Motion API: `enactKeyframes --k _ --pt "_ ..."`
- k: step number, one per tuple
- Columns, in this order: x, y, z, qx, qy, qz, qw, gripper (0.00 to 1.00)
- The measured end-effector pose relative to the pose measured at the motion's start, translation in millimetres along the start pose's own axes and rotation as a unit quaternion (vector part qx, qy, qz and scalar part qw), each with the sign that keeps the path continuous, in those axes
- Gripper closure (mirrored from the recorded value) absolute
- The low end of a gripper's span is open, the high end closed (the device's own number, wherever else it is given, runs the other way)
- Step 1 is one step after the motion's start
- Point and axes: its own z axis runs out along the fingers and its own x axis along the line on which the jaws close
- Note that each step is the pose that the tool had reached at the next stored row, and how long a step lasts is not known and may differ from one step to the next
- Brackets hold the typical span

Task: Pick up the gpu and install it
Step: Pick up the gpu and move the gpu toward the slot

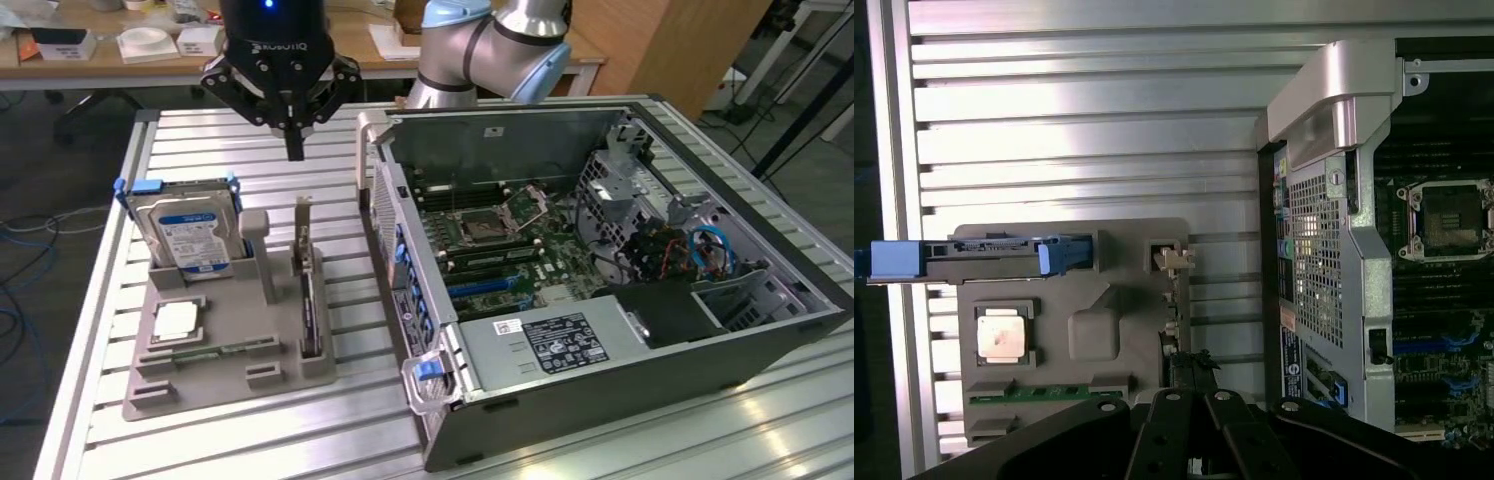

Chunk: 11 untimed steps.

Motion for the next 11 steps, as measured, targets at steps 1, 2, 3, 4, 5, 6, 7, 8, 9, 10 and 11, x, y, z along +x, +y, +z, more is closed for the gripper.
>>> enactKeyframes --k 1,2,3,4,5,6,7,8,9,10,11 --pt "0.0 0.0 0.0 0.0 0.0 0.0 1.0 0.89" --pt "0.0 0.0 0.0 0.0 0.0 0.0 1.0 0.83" --pt "0.0 0.0 0.0 0.0 0.0 0.0 1.0 0.83" --pt "0.0 0.0 0.0 0.0 0.0 0.0 1.0 0.77" --pt "0.0 0.0 0.0 0.0 0.0 0.0 1.0 0.71" --pt "0.0 0.0 0.0 0.0 0.0 0.0 1.0 0.65" --pt "0.0 0.0 0.0 0.0 0.0 0.0 1.0 0.65" --pt "0.0 0.0 0.0 0.0 0.0 0.0 1.0 0.59" --pt "0.0 0.0 0.0 0.0 0.0 0.0 1.0 0.59" --pt "0.0 0.0 0.0 0.0 0.0 0.0 1.0 0.59" --pt "0.0 0.0 0.0 0.0 0.0 0.0 1.0 0.59"
